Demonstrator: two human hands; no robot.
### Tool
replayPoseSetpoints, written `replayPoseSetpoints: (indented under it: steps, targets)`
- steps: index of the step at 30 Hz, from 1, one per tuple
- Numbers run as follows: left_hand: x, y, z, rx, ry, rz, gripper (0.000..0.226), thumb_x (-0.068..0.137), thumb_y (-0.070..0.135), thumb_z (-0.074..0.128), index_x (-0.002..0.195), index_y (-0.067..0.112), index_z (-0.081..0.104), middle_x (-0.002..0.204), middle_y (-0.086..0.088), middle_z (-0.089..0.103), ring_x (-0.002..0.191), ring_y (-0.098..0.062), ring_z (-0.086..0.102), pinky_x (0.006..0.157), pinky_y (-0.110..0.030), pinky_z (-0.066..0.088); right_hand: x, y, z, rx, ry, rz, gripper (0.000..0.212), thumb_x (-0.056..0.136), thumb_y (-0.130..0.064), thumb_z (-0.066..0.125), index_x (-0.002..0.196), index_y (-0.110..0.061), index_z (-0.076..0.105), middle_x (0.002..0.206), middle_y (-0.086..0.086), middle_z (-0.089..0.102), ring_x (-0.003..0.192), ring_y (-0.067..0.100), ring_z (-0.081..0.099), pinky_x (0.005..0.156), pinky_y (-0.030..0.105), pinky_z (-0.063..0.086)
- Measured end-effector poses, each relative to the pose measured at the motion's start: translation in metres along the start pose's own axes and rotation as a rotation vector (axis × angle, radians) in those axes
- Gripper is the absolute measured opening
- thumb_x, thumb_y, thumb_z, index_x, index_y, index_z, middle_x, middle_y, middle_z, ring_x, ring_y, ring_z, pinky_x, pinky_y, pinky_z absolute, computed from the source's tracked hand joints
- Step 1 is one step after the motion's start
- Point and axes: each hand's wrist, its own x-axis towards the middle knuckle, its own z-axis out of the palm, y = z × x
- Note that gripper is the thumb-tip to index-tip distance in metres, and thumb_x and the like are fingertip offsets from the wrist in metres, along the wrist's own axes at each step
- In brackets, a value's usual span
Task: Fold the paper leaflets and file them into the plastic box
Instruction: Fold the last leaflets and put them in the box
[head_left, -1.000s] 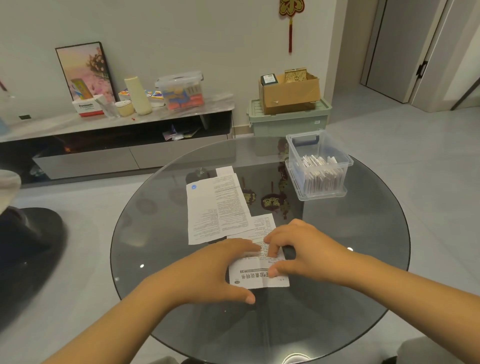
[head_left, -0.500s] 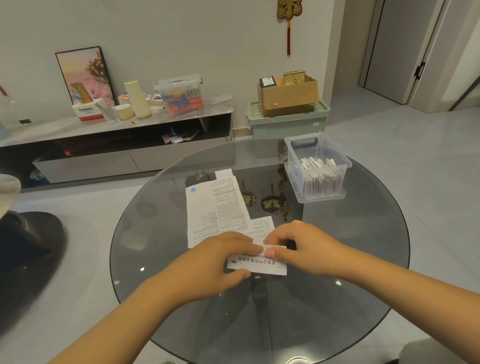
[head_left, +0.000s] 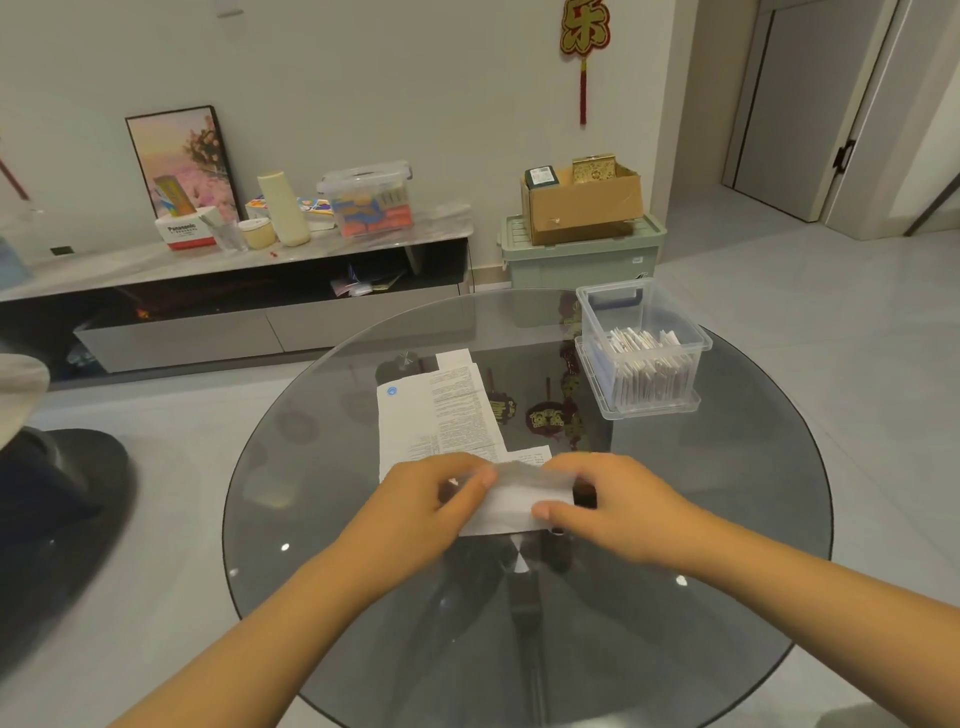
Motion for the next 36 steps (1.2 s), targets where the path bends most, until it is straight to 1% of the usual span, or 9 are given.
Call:
replayPoseSetpoints:
  steps: [7,10,15,18,21,26,29,33,36]
  targets:
    - [0.007,-0.009,0.008,-0.016,0.117,-0.129,0.048,0.093,0.031,0.054,0.138,0.03,0.036,0.111,0.01,0.055,0.076,-0.009,0.065,0.075,-0.017,0.05,0.009,0.001,0.007,0.086,0.188,0.159,0.03,0.087,-0.029,0.065,0.113,-0.024,0.051,0.087,0.003,0.063,0.081,0.016,0.06,0.075,0.029,0.05]
    - [0.009,-0.008,0.01,-0.025,0.154,-0.163,0.054,0.092,0.031,0.056,0.14,0.028,0.031,0.118,0.008,0.052,0.078,-0.011,0.063,0.076,-0.022,0.053,0.011,0.0,0.015,-0.04,0.232,0.16,0.045,0.084,-0.033,0.066,0.123,-0.023,0.045,0.083,-0.003,0.057,0.088,0.016,0.053,0.08,0.029,0.045]
    - [0.007,-0.008,0.013,0.154,0.125,-0.03,0.044,0.086,0.034,0.065,0.124,0.029,0.044,0.112,0.012,0.041,0.092,-0.002,0.048,0.077,-0.009,0.044,0.015,0.0,0.018,-0.19,0.336,0.162,0.074,0.079,-0.042,0.07,0.139,-0.028,0.031,0.112,-0.006,0.052,0.112,0.017,0.039,0.097,0.029,0.032]
    - [0.004,-0.007,0.015,0.301,-0.044,0.105,0.032,0.084,0.041,0.064,0.114,0.031,0.058,0.113,0.016,0.045,0.109,-0.004,0.038,0.098,-0.023,0.037,0.014,0.002,0.015,-0.257,0.335,0.029,0.06,0.08,-0.04,0.069,0.133,-0.031,0.042,0.117,-0.009,0.044,0.115,0.014,0.032,0.096,0.024,0.022]
    - [0.004,-0.005,0.015,0.382,-0.131,0.161,0.035,0.089,0.041,0.057,0.122,0.03,0.059,0.125,0.014,0.053,0.115,-0.006,0.042,0.105,-0.026,0.031,0.01,0.002,0.014,-0.355,0.253,-0.128,0.032,0.089,-0.041,0.057,0.119,-0.03,0.059,0.118,-0.016,0.048,0.117,0.009,0.03,0.095,0.021,0.018]
    - [0.008,-0.002,0.013,0.476,-0.138,0.228,0.028,0.094,0.035,0.049,0.116,0.025,0.064,0.117,0.01,0.063,0.106,-0.011,0.054,0.093,-0.028,0.042,0.001,0.004,0.011,-0.496,0.131,-0.221,0.057,0.087,-0.064,0.033,0.128,-0.031,0.054,0.124,-0.018,0.055,0.119,0.011,0.04,0.097,0.025,0.023]
    - [0.007,0.003,0.016,0.435,-0.097,0.224,0.023,0.094,0.03,0.047,0.103,0.023,0.068,0.102,0.009,0.067,0.093,-0.01,0.057,0.083,-0.026,0.045,-0.004,0.002,0.006,-0.557,0.102,-0.227,0.054,0.088,-0.062,0.041,0.13,-0.031,0.051,0.126,-0.017,0.054,0.117,0.011,0.04,0.099,0.025,0.024]
    - [0.005,0.012,0.021,0.281,-0.058,0.154,0.012,0.094,0.03,0.048,0.094,0.028,0.059,0.096,0.012,0.064,0.082,-0.006,0.055,0.076,-0.025,0.048,-0.012,0.0,-0.003,-0.565,0.152,-0.248,0.03,0.094,-0.042,0.042,0.107,-0.028,0.065,0.101,-0.011,0.064,0.103,0.012,0.046,0.09,0.023,0.028]
    - [0.005,0.017,0.023,0.226,-0.079,0.159,0.005,0.093,0.032,0.049,0.095,0.032,0.054,0.1,0.014,0.061,0.085,-0.006,0.054,0.075,-0.02,0.045,-0.017,0.004,-0.011,-0.586,0.164,-0.225,0.03,0.095,-0.038,0.039,0.09,-0.023,0.065,0.087,-0.008,0.062,0.093,0.012,0.047,0.083,0.024,0.029]
